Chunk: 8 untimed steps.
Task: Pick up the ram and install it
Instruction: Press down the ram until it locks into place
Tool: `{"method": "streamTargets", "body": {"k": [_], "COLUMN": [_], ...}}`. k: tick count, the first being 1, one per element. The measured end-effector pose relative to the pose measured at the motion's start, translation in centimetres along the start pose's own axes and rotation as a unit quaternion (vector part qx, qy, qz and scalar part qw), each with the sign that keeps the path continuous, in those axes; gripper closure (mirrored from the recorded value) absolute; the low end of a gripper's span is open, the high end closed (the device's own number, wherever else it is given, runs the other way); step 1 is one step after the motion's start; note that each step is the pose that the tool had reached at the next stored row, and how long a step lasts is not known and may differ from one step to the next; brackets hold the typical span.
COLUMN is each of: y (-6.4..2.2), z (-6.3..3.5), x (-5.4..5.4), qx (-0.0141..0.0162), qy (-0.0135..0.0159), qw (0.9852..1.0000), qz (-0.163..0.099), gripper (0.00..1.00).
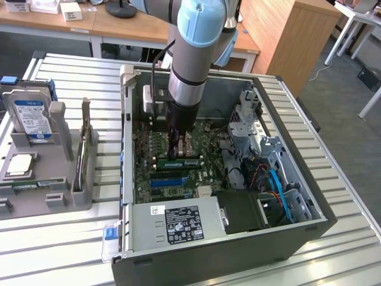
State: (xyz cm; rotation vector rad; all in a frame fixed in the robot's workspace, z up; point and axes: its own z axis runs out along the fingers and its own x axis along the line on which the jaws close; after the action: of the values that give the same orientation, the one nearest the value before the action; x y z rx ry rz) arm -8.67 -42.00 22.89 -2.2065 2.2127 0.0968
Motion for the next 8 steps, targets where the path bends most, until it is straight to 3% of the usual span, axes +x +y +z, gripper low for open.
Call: {"method": "streamTargets", "body": {"k": [8], "y": [0.0], "z": [0.15], "x": [0.01], "qx": [0.0], "qy": [0.0001], "qw": [1.0], "qz": [0.0], "gripper": [0.89]}}
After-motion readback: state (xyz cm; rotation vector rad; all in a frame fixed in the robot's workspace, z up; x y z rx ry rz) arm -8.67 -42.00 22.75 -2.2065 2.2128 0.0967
